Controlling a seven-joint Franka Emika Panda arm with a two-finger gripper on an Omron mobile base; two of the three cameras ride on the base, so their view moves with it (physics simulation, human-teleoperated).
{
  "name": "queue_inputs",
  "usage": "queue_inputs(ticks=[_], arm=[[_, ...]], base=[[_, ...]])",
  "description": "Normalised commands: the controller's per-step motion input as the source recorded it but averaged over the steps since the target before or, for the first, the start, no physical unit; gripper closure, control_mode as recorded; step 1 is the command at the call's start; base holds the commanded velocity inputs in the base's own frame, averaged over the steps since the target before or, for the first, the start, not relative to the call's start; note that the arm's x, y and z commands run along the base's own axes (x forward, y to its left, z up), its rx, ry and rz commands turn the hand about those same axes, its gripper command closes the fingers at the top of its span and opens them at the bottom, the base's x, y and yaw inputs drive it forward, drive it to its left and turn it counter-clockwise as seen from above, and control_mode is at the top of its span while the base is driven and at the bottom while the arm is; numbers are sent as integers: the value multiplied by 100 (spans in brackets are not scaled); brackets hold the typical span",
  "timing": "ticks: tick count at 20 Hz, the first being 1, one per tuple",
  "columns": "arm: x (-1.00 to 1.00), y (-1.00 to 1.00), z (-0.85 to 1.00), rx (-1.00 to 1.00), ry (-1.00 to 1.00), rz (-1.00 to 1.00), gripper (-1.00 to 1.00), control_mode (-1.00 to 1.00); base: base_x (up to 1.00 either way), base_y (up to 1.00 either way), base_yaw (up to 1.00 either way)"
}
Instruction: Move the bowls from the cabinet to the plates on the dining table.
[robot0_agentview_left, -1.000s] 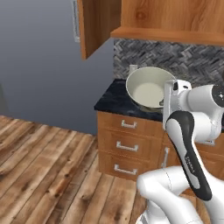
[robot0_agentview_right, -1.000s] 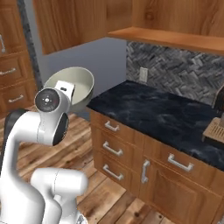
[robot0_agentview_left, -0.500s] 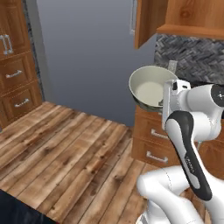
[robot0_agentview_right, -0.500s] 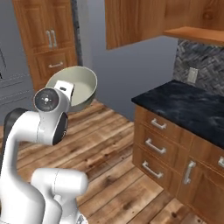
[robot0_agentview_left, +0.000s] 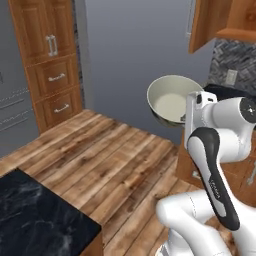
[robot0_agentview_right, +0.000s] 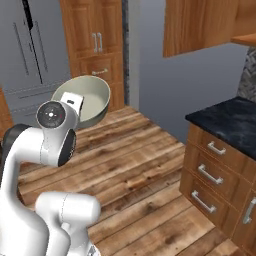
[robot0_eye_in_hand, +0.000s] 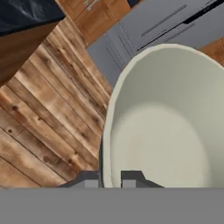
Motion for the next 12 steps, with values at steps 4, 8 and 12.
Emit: queue_inputs(ticks=[4, 8, 12], arm=[[0, 0, 0, 0, 0, 0, 100, 100], [0, 0, 0, 0, 0, 0, 100, 100], [0, 0, 0, 0, 0, 0, 100, 100]], base=[[25, -4, 30], [53, 0, 28], [71, -2, 25]])
